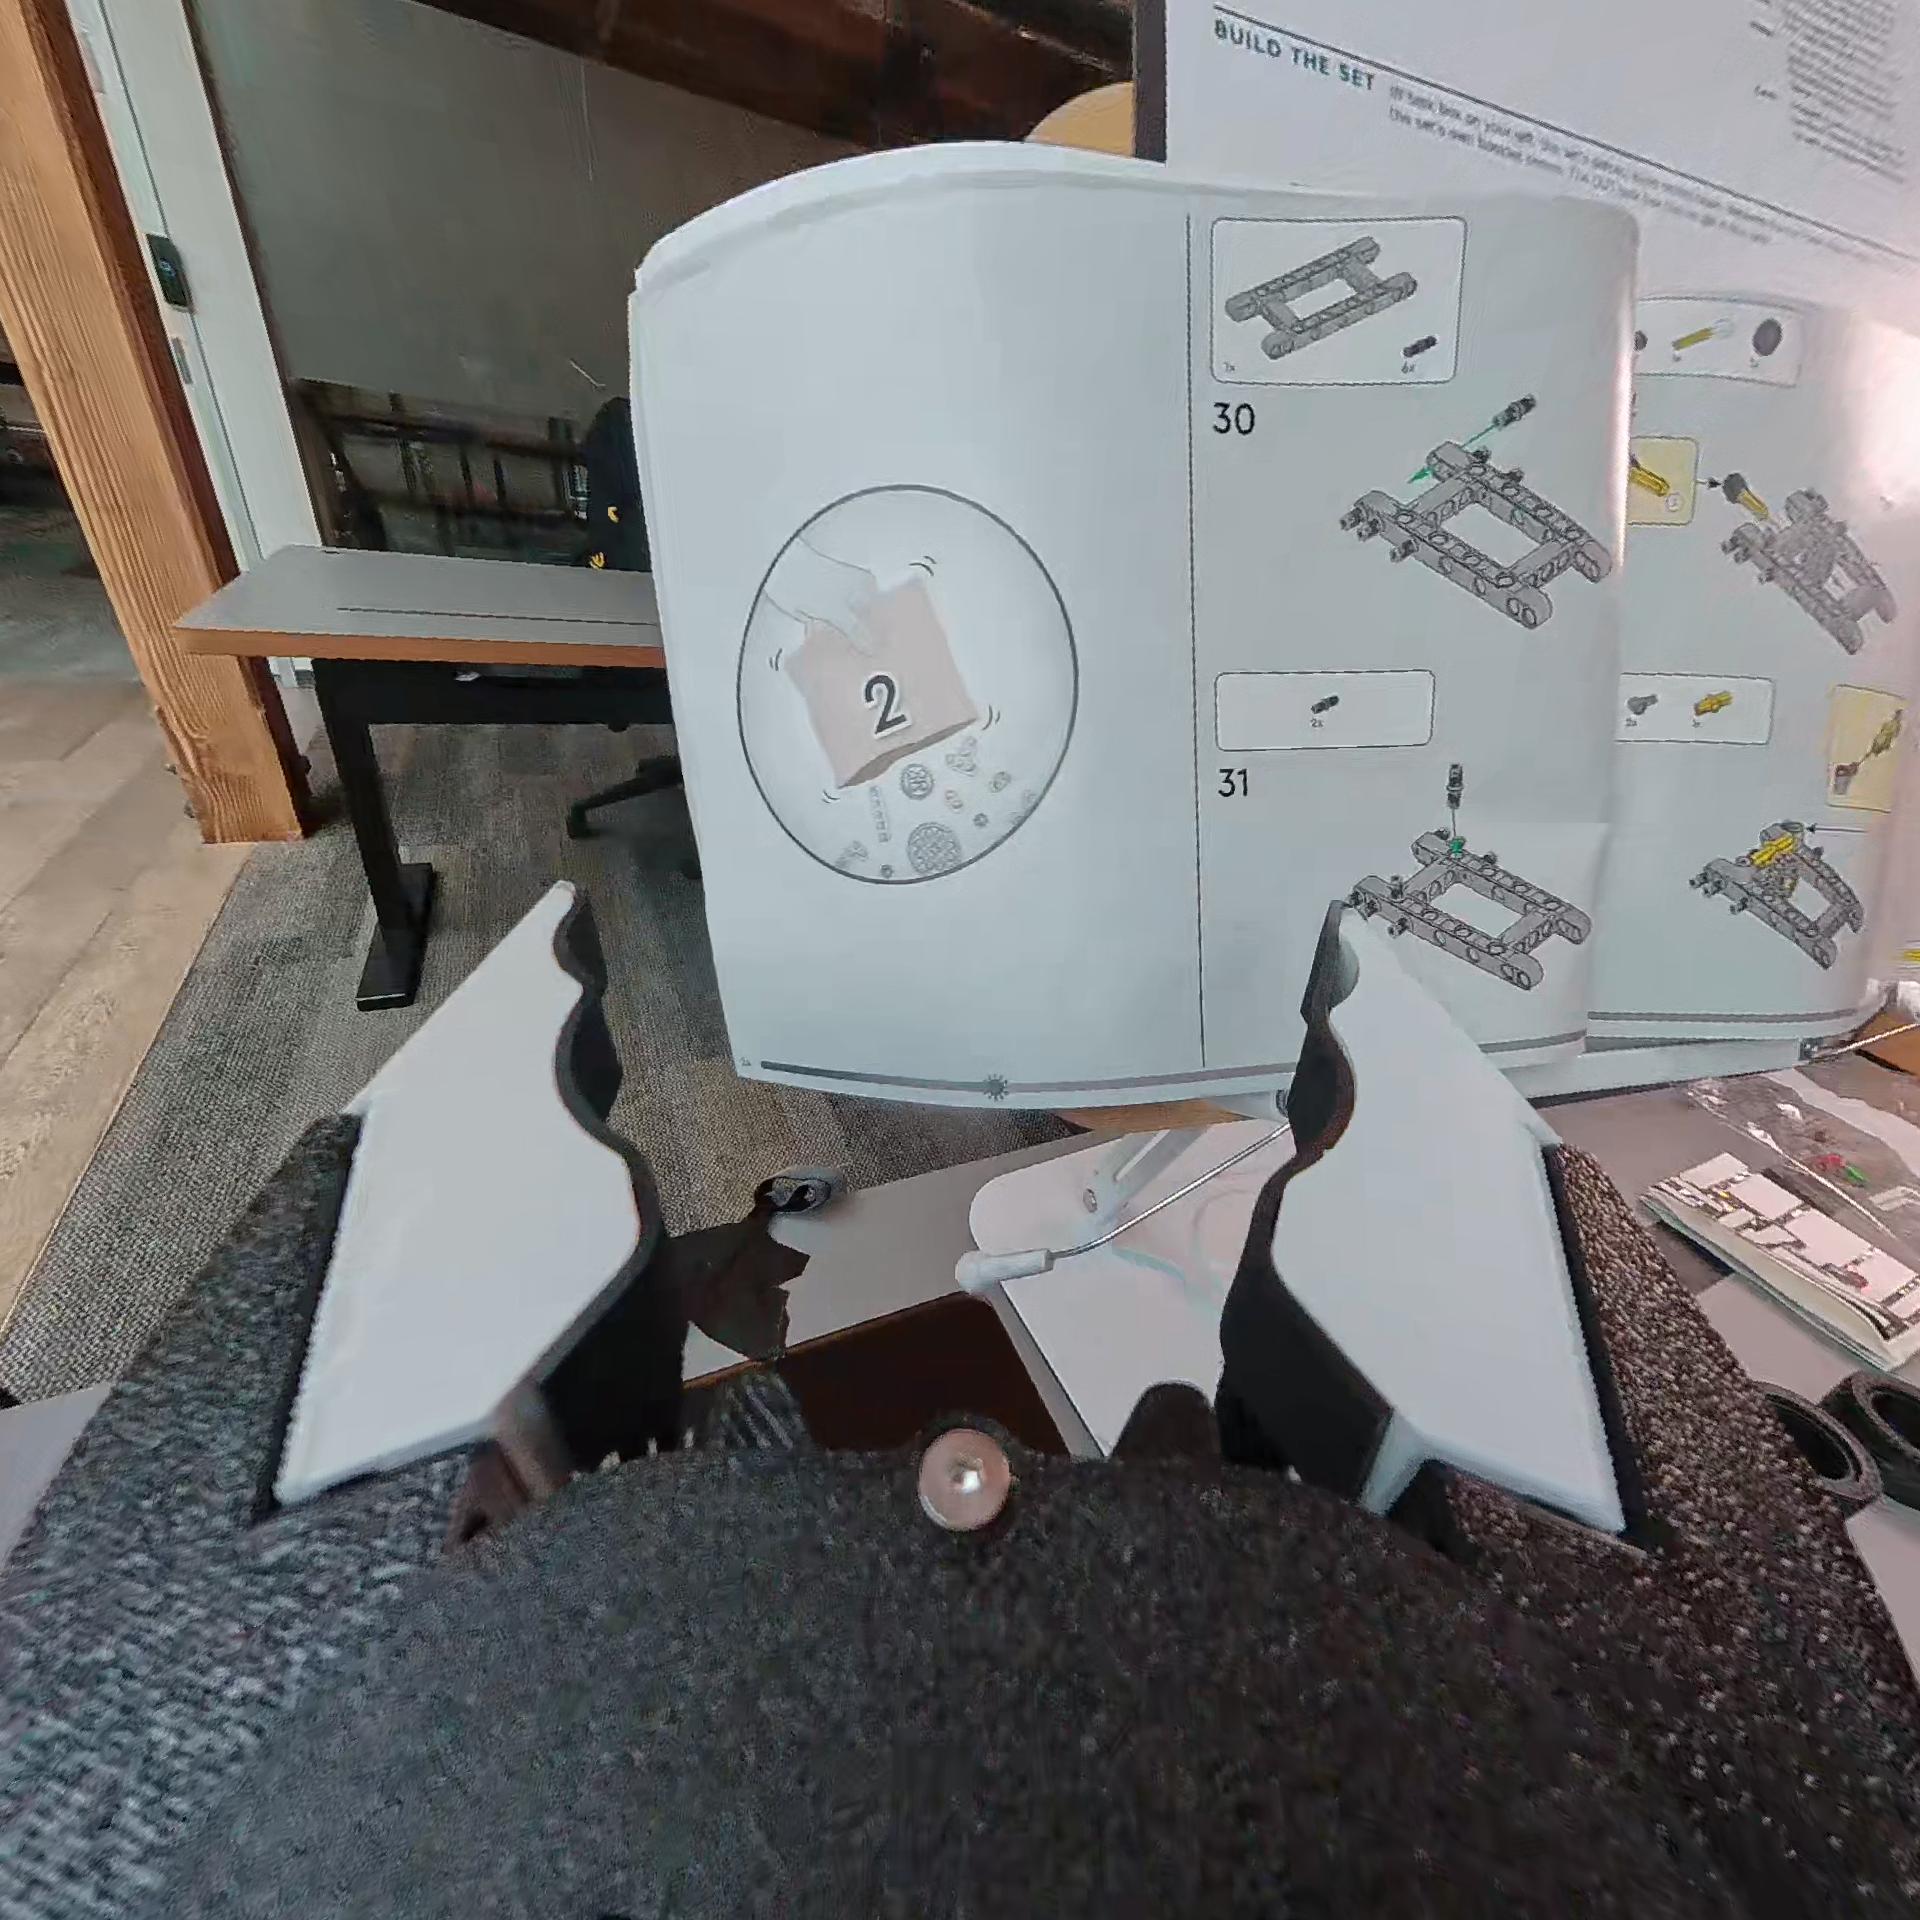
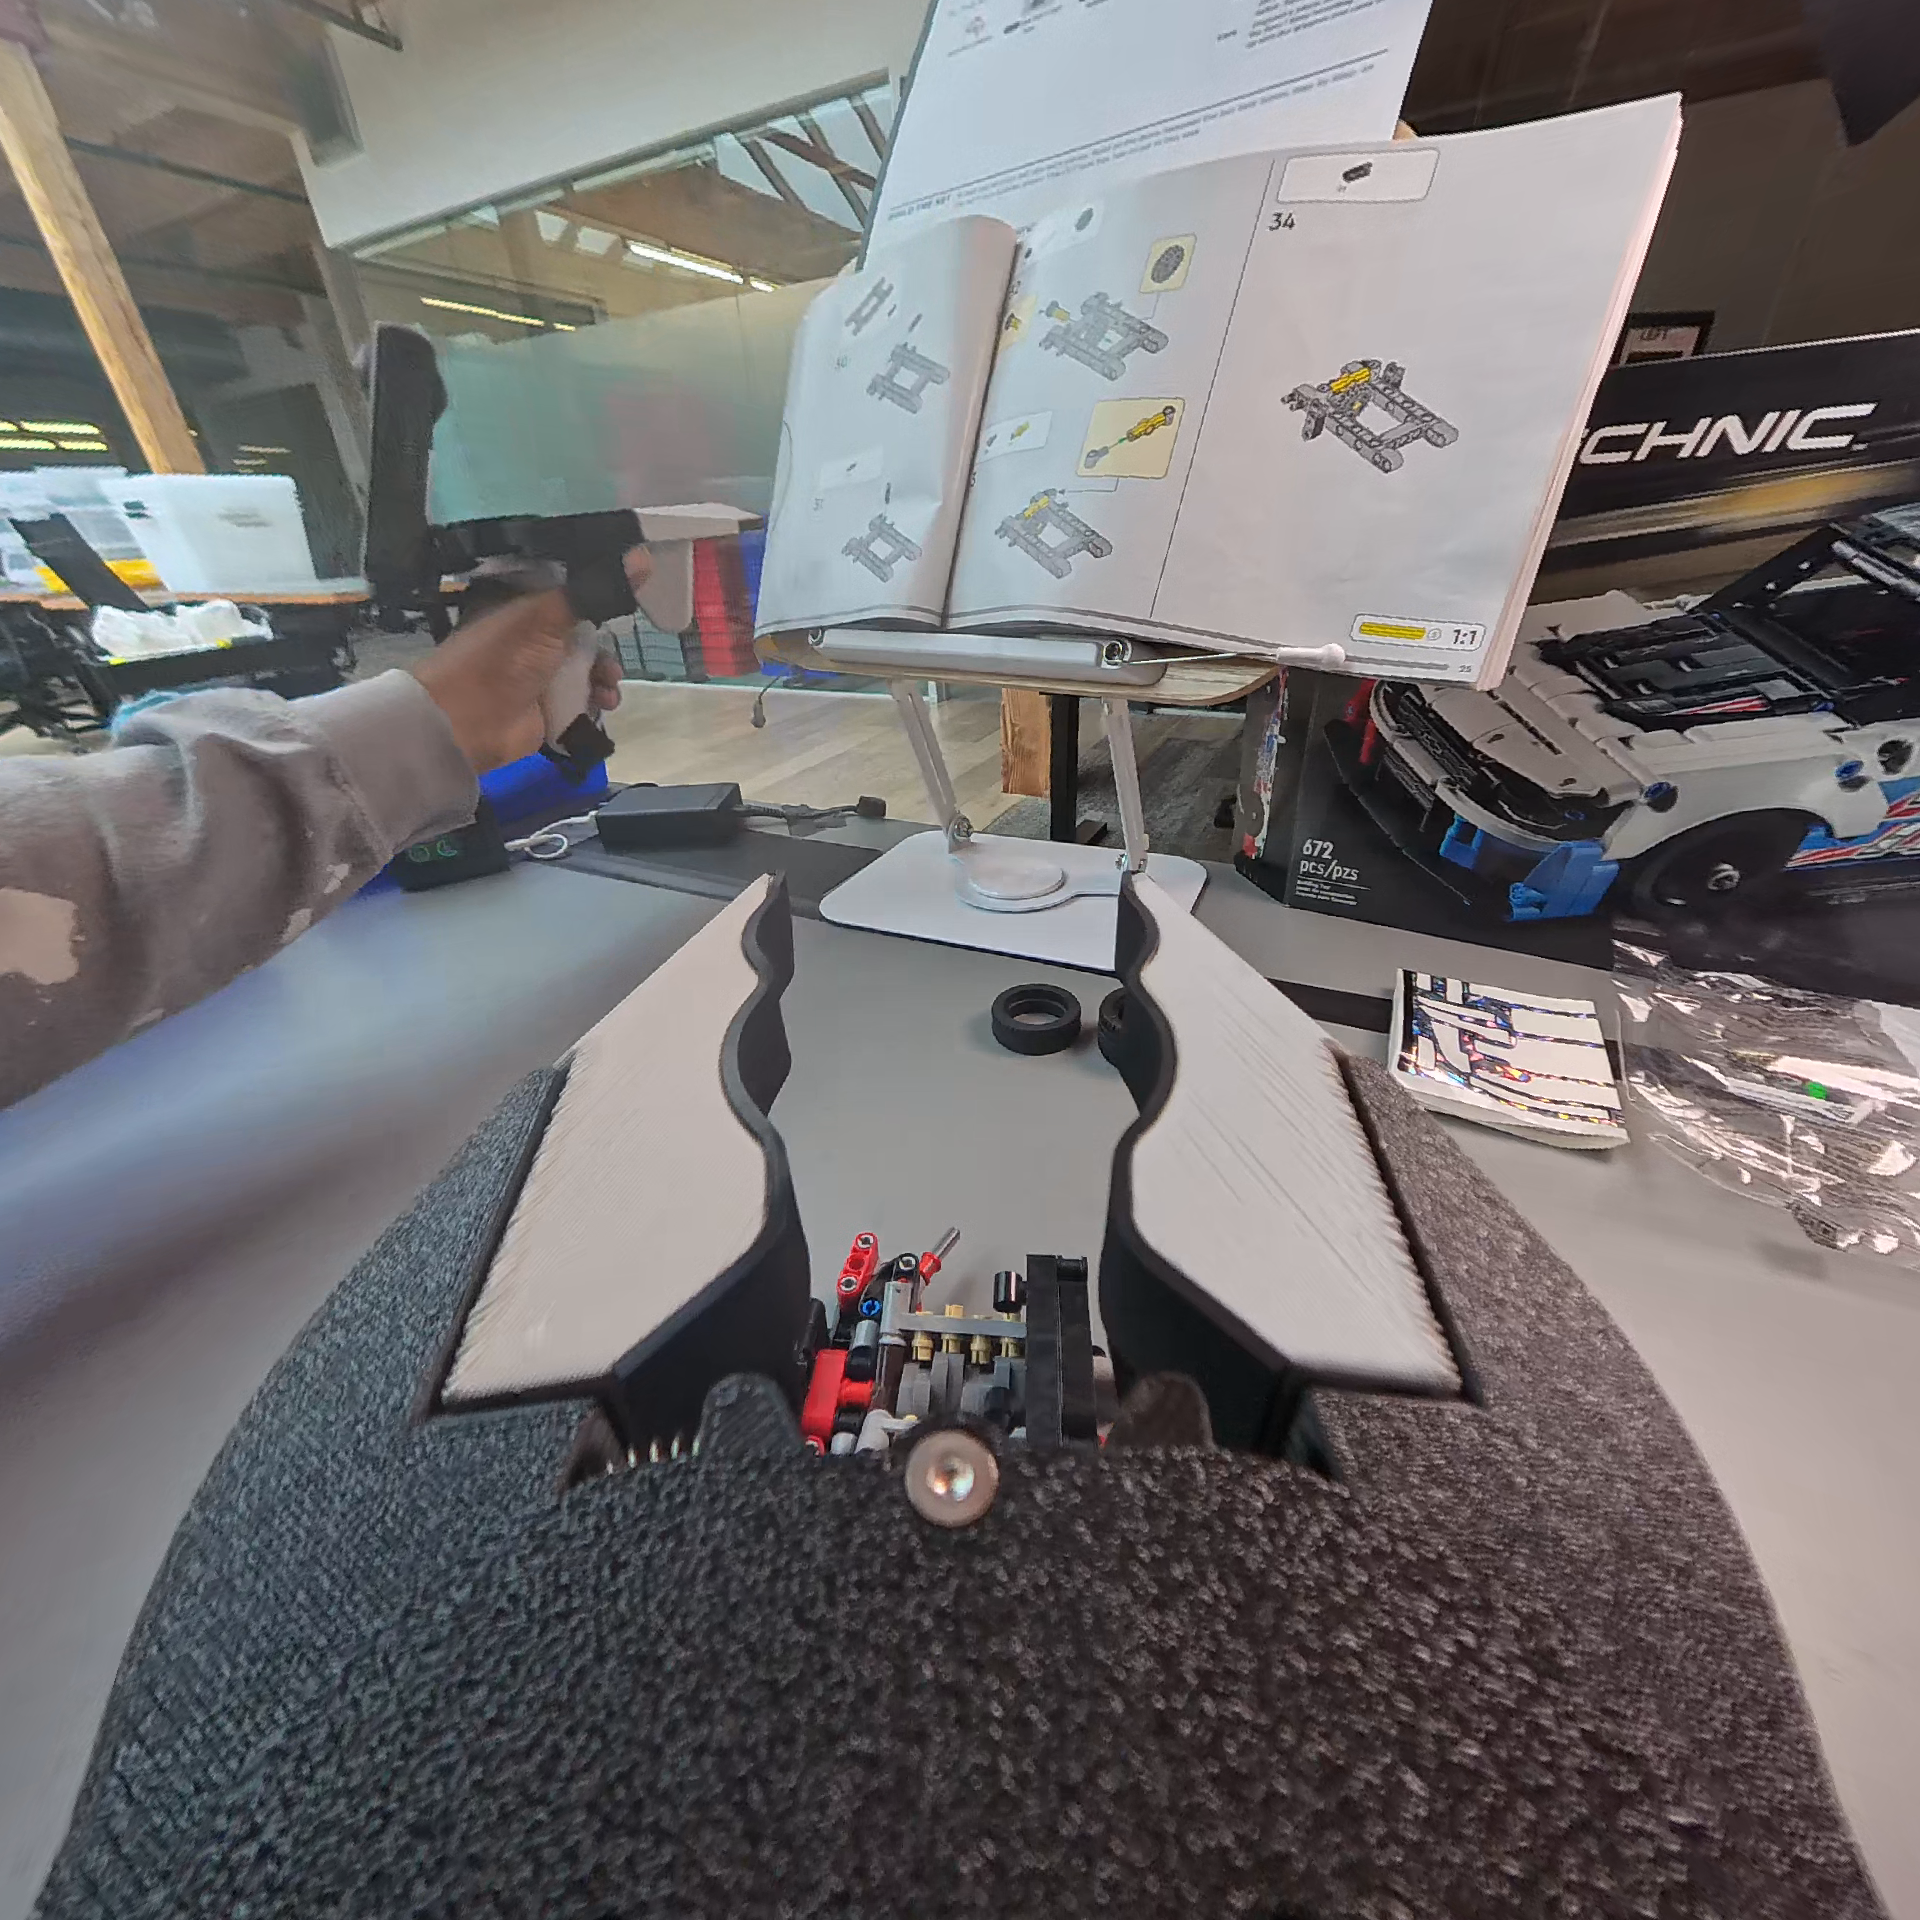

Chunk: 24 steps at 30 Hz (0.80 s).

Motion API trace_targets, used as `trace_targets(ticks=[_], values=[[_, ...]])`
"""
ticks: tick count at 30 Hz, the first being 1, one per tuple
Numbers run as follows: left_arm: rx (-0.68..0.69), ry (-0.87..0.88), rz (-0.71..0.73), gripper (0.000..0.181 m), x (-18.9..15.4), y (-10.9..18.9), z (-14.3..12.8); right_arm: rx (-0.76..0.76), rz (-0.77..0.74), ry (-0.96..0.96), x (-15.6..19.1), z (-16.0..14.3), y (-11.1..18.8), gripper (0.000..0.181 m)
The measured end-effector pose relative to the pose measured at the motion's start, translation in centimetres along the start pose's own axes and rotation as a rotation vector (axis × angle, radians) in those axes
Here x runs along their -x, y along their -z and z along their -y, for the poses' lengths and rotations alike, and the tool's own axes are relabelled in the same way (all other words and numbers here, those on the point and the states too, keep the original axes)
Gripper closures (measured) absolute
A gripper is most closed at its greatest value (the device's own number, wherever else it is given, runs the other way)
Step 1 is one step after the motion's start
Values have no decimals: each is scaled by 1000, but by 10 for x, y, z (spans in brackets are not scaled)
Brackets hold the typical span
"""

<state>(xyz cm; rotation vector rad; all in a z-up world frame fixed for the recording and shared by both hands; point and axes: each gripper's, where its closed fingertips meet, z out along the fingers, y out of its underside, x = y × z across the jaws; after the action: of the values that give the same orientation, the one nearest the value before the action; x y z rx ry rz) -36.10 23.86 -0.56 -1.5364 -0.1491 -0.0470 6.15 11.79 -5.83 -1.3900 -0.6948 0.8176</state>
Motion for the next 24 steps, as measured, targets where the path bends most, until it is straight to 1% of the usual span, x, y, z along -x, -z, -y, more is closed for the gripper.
trace_targets(ticks=[1, 3, 6, 7, 8, 9, 11, 12, 14, 16, 19, 22, 24], values=[[13, -2, -9, 44, -9, -8, -2, 2, 1, 4, 1, 0, 0, 119], [45, 14, -32, 42, -24, -24, -6, 4, 2, 9, 2, -1, 1, 119], [88, 44, -53, 42, -41, -42, -13, 7, 1, 16, 3, -2, 1, 119], [96, 39, -36, 49, -44, -44, -15, 8, 1, 17, 3, -2, 1, 119], [96, 34, -16, 62, -45, -44, -15, 10, 2, 17, 3, -2, 1, 119], [82, 33, 5, 70, -45, -43, -13, 12, 3, 16, 3, -3, 0, 119], [48, 18, 52, 79, -44, -39, -9, 17, 7, 13, 3, -4, 0, 119], [26, 6, 79, 87, -42, -35, -6, 20, 10, 13, 4, -5, -1, 119], [-36, -12, 114, 120, -39, -25, 4, 23, 13, 16, 5, -6, -1, 119], [-60, -20, 124, 121, -39, -18, 9, 25, 17, 16, 6, -7, -2, 119], [-74, -29, 105, 137, -44, -11, 13, 33, 23, 15, 8, -9, -3, 119], [-123, -41, 105, 138, -51, -1, 22, 37, 24, 19, 9, -10, -3, 119], [-158, -57, 106, 134, -58, 6, 29, 37, 24, 20, 9, -10, -3, 119]])
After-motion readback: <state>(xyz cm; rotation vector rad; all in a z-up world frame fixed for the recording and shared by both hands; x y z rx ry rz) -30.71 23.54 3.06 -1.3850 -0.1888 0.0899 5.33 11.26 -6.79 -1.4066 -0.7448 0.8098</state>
